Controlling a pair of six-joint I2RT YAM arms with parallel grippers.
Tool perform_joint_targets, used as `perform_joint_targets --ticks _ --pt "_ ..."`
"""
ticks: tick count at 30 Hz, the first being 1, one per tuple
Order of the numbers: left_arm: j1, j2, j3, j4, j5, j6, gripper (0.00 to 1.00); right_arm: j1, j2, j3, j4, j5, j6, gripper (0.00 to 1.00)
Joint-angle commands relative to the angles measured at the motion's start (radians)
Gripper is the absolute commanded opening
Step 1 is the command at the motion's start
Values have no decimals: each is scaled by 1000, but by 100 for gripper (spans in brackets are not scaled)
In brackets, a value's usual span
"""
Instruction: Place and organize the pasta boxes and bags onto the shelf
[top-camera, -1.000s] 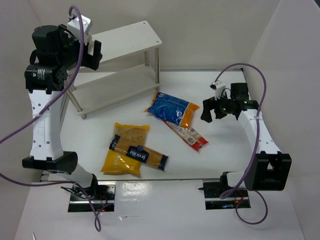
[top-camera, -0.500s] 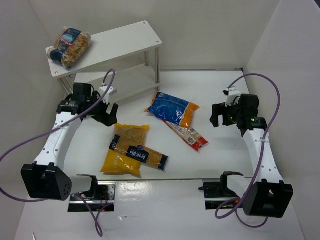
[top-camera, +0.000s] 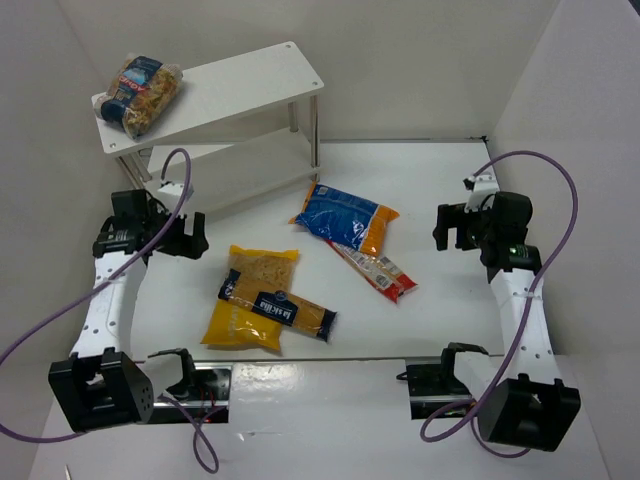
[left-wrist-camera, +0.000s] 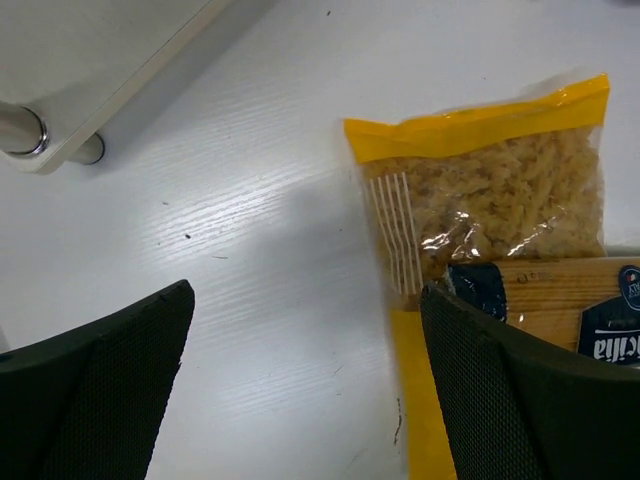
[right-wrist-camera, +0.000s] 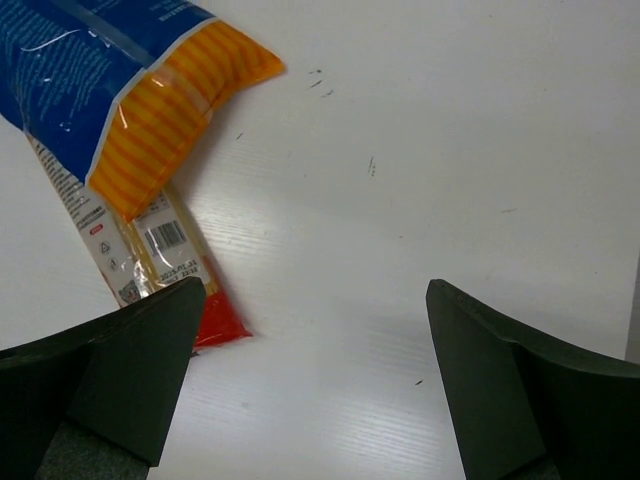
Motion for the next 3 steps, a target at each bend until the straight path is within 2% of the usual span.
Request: perform_joint_targets --ticks 1,3 --pt "37 -17 -10 45 61 4 99 -25 -30 -12 71 18 13 100" --pt "64 -17 -10 45 61 4 99 -34 -53 -12 71 18 13 100"
